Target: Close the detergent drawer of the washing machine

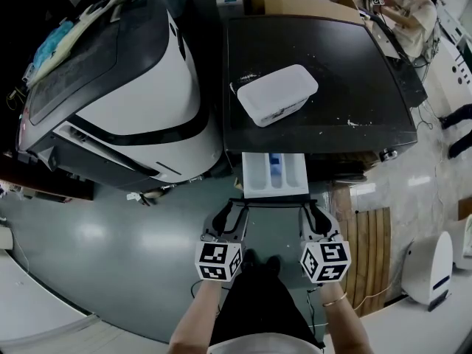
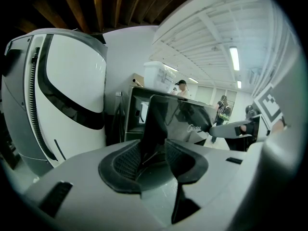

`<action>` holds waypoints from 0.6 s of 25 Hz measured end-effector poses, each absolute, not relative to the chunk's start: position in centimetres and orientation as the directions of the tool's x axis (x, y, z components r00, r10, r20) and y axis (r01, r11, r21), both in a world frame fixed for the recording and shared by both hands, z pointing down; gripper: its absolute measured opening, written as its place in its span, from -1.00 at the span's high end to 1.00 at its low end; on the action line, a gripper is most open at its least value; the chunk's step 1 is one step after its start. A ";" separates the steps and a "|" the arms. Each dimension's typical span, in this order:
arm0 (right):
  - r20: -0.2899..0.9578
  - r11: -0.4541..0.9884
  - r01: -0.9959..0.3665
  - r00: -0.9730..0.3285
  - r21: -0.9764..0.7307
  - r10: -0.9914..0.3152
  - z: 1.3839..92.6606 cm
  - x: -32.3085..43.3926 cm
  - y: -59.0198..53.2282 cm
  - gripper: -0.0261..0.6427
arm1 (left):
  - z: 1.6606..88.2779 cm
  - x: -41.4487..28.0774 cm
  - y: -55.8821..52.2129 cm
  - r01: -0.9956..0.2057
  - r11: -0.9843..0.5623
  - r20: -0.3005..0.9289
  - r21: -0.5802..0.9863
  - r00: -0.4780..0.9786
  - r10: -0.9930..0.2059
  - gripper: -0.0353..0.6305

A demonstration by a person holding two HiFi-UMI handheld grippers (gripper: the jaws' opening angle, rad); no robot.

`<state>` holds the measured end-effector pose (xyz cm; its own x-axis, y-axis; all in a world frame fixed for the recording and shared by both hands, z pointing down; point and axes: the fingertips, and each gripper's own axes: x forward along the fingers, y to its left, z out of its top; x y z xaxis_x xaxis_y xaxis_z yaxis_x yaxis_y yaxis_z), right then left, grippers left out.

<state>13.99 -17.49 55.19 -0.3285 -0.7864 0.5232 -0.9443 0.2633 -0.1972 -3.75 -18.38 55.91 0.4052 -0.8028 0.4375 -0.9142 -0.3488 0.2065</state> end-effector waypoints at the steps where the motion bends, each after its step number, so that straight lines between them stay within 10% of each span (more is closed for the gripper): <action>1: 0.523 0.263 -0.945 -0.328 -0.197 -0.787 55.2 14.0 -17.7 0.69 | 55.9 -3.8 -18.6 -0.915 -0.348 0.438 0.206 0.404 -0.803 0.45; 15: 0.524 0.258 -0.945 -0.325 -0.199 -0.787 55.2 13.8 -20.5 0.69 | 55.9 -3.9 -21.4 -0.920 -0.336 0.433 0.202 0.392 -0.812 0.45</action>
